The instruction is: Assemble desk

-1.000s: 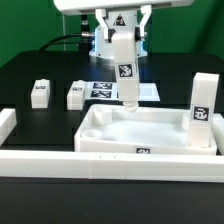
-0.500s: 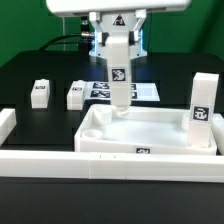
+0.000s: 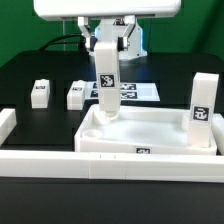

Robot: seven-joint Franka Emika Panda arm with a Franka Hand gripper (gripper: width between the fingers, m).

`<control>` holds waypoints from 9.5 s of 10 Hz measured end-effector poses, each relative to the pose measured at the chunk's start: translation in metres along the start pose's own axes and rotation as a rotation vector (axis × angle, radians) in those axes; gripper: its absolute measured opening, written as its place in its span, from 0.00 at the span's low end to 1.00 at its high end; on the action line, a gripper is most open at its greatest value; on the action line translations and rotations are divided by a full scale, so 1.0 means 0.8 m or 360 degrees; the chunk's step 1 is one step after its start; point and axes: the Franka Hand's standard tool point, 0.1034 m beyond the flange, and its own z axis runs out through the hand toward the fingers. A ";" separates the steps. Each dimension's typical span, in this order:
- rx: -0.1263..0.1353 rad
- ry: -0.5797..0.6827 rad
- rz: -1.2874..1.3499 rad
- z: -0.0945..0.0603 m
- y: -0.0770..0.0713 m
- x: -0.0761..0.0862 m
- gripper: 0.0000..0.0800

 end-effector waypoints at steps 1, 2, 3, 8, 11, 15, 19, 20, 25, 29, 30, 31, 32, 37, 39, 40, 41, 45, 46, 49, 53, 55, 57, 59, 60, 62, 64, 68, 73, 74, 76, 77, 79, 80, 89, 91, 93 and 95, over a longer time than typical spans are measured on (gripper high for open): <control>-0.0002 -0.0003 -0.0004 0.001 0.001 0.000 0.36; -0.0017 0.0000 -0.0071 0.007 0.010 0.004 0.36; -0.0027 0.0011 -0.0094 0.011 0.016 0.013 0.36; -0.0025 0.0009 -0.0186 0.010 0.027 0.030 0.36; -0.0026 -0.0002 -0.0195 0.016 0.025 0.027 0.36; -0.0026 -0.0022 -0.0203 0.025 0.023 0.022 0.36; -0.0036 -0.0022 -0.0206 0.034 0.024 0.017 0.36; -0.0037 -0.0029 -0.0206 0.037 0.025 0.015 0.36; -0.0100 0.0127 -0.0215 0.038 0.032 0.011 0.36; -0.0105 0.0142 -0.0217 0.038 0.032 0.010 0.63; -0.0105 0.0142 -0.0217 0.038 0.032 0.010 0.77; -0.0103 0.0141 -0.0216 0.036 0.032 0.011 0.80; -0.0101 0.0145 -0.0215 0.033 0.032 0.013 0.80; -0.0052 0.0074 -0.0189 0.006 0.034 0.037 0.81; -0.0047 0.0059 -0.0186 0.008 0.033 0.036 0.81; -0.0043 0.0047 -0.0185 0.008 0.033 0.035 0.81; -0.0003 -0.0085 -0.0183 0.012 0.027 0.027 0.81; 0.0083 -0.0497 -0.0195 0.023 0.019 0.029 0.81; 0.0088 -0.0578 -0.0210 0.029 0.021 0.031 0.81; 0.0092 -0.0614 -0.0211 0.033 0.023 0.034 0.81; -0.0017 -0.0578 -0.0231 0.046 0.035 0.034 0.81; -0.0015 -0.0579 -0.0256 0.048 0.041 0.033 0.81; -0.0011 -0.0584 -0.0271 0.050 0.042 0.031 0.78; 0.0005 -0.0592 -0.0323 0.052 0.047 0.029 0.56; 0.0007 -0.0591 -0.0326 0.052 0.045 0.029 0.39; 0.0004 -0.0590 -0.0316 0.052 0.045 0.029 0.36; -0.0001 -0.0590 -0.0287 0.052 0.045 0.029 0.36; -0.0046 -0.0580 0.0141 0.053 0.042 0.029 0.36; -0.0144 -0.0565 0.1044 0.054 0.032 0.027 0.36; -0.0163 -0.0563 0.1229 0.054 0.029 0.027 0.36; -0.0184 -0.0563 0.1474 0.055 0.025 0.027 0.36; -0.0198 -0.0562 0.1547 0.055 0.023 0.027 0.36; -0.0242 -0.0553 0.1778 0.055 0.020 0.027 0.36; -0.0256 -0.0550 0.1852 0.055 0.016 0.027 0.36; -0.0165 -0.0577 0.1326 0.056 0.007 0.026 0.80; -0.0119 -0.0582 0.1083 0.056 0.007 0.026 0.81; -0.0074 -0.0585 0.0803 0.056 0.007 0.026 0.81; -0.0028 -0.0559 0.0502 0.057 0.007 0.028 0.81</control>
Offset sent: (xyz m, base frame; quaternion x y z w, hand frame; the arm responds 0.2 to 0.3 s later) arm 0.0365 -0.0173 0.0100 -0.0146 0.0038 -0.0923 0.9956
